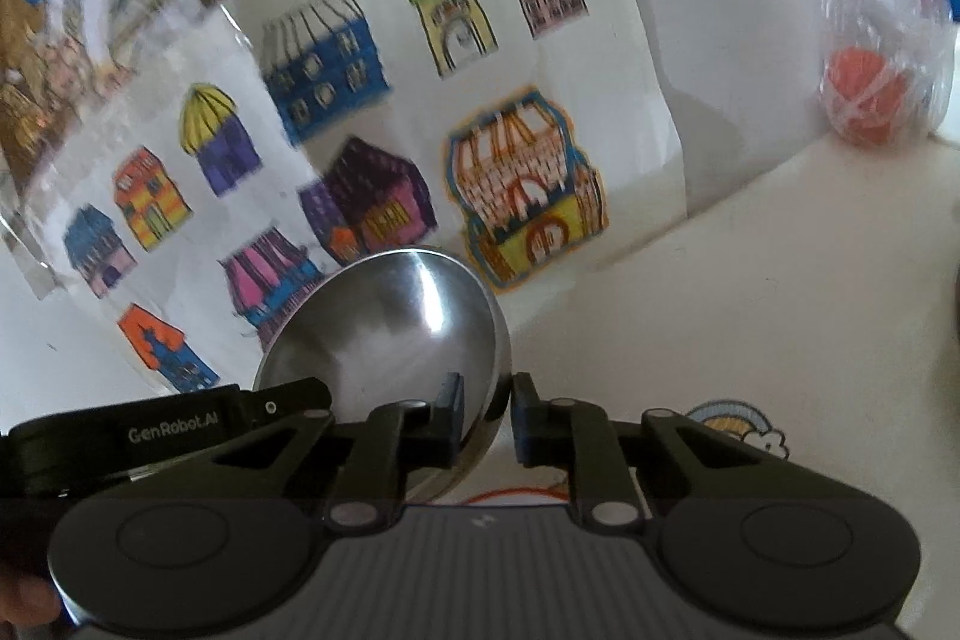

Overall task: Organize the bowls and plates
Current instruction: 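Carry the steel bowl with both grippers toward the two white bowls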

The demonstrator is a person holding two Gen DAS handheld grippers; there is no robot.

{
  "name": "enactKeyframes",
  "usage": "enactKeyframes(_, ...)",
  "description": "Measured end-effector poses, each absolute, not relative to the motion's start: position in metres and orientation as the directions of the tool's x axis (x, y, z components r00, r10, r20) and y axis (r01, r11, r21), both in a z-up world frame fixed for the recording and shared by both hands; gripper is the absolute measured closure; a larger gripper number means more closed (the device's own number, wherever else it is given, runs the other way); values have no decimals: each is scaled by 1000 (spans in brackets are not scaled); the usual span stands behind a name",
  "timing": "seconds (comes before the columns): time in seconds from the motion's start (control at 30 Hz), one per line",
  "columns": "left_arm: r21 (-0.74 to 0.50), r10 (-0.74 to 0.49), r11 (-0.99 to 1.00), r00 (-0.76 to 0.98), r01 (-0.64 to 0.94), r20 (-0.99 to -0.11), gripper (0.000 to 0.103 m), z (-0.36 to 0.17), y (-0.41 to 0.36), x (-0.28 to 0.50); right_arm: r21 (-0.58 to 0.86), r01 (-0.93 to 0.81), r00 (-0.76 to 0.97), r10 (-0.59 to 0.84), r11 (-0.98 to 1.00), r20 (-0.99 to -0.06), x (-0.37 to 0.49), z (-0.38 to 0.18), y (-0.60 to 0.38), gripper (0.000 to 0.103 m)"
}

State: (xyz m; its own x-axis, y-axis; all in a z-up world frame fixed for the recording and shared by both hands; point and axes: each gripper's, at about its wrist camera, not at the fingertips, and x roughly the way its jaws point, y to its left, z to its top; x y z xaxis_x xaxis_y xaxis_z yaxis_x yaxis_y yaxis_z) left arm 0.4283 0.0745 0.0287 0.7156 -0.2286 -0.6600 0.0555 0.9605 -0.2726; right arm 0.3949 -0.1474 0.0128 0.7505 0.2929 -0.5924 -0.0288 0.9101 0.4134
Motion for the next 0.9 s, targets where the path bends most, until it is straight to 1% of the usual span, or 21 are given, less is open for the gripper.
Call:
enactKeyframes(0.13, -289, -240, 955, 750, 68, -617, 85, 51, 74, 416, 413, -50, 780, 294, 909, -552, 379, 35, -150, 85)
enactKeyframes(0.37, -264, -243, 958, 792, 107, -560, 85, 94, 66, 372, 419, -91, 805, 315, 903, -503, 337, 77, -160, 85)
enactKeyframes(0.5, -278, -256, 954, 798, 115, -546, 85, 116, 62, 343, 441, -105, 803, 338, 891, -491, 308, 95, -169, 85)
enactKeyframes(0.67, -267, -267, 953, 812, 142, -519, 85, 136, 58, 297, 413, -127, 811, 334, 902, -480, 265, 118, -171, 85)
enactKeyframes(0.8, -263, -273, 952, 817, 154, -508, 85, 141, 54, 265, 401, -122, 814, 323, 908, -483, 233, 128, -169, 84)
enactKeyframes(0.9, -272, -274, 951, 811, 148, -517, 85, 139, 53, 247, 388, -123, 809, 318, 914, -494, 212, 131, -167, 84)
